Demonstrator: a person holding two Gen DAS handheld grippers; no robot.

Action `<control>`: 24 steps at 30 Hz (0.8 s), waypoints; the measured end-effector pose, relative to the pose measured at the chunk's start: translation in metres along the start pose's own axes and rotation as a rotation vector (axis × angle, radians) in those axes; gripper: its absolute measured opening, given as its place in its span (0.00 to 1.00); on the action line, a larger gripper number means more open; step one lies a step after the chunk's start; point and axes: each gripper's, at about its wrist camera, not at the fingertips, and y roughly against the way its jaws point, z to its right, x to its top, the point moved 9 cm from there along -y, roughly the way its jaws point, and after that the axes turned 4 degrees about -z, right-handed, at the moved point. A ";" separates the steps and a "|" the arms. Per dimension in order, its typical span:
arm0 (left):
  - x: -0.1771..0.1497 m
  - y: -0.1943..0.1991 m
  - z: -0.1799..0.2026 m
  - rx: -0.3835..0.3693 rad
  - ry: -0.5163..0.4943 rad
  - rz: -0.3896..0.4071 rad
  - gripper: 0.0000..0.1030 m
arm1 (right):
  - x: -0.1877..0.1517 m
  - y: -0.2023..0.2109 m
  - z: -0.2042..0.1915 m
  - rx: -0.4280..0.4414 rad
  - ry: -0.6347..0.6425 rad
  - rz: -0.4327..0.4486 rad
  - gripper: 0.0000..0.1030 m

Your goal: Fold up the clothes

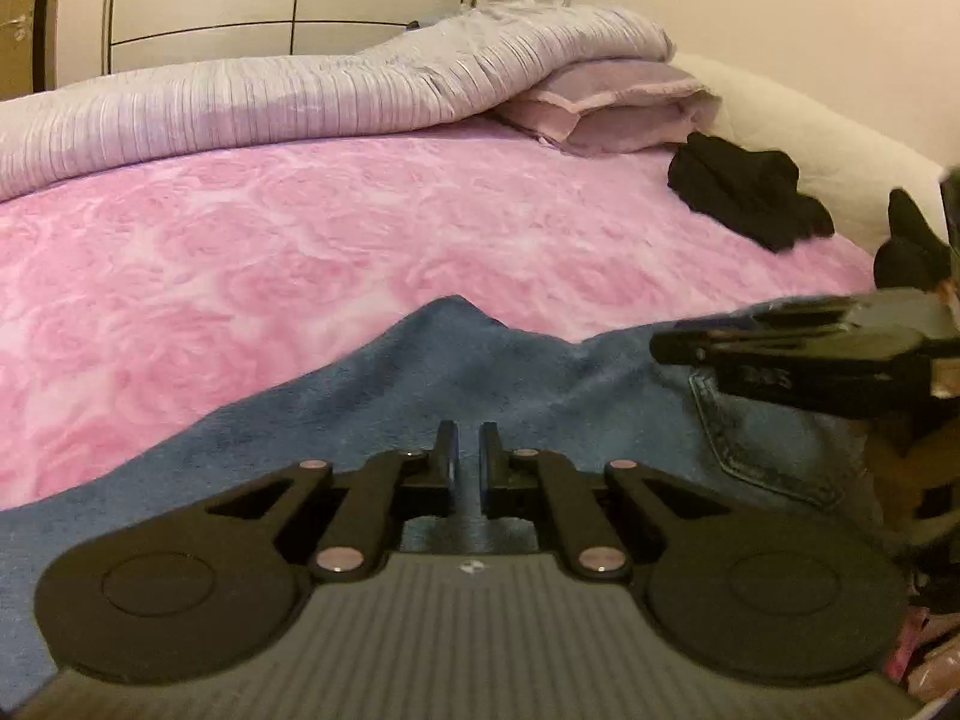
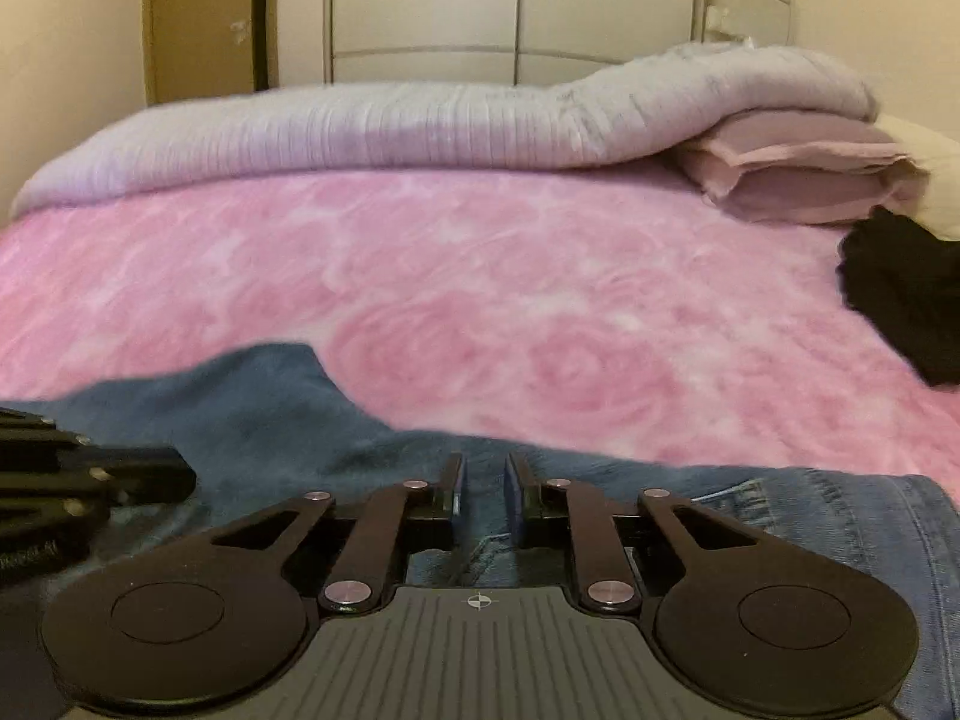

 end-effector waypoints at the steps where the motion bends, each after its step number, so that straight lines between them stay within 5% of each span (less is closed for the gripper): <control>1: -0.005 -0.001 0.001 -0.012 0.004 -0.023 0.05 | -0.004 0.003 -0.009 0.072 0.005 -0.016 0.17; 4: -0.018 0.004 0.002 0.010 -0.013 -0.039 0.06 | -0.031 0.005 -0.034 0.113 0.092 -0.070 0.17; 6: -0.029 0.022 0.000 0.038 -0.024 -0.034 0.06 | -0.045 0.027 -0.035 0.036 0.134 -0.028 0.17; 17: -0.123 0.152 -0.032 0.233 0.121 0.006 0.05 | -0.122 0.137 -0.019 -0.110 -0.021 -0.042 0.18; 22: -0.123 0.147 -0.024 0.261 0.128 -0.007 0.09 | -0.110 0.135 -0.060 0.016 -0.075 -0.004 0.18; 24: -0.124 0.151 -0.022 0.278 0.144 -0.001 0.09 | -0.126 0.123 -0.068 -0.010 -0.098 -0.046 0.22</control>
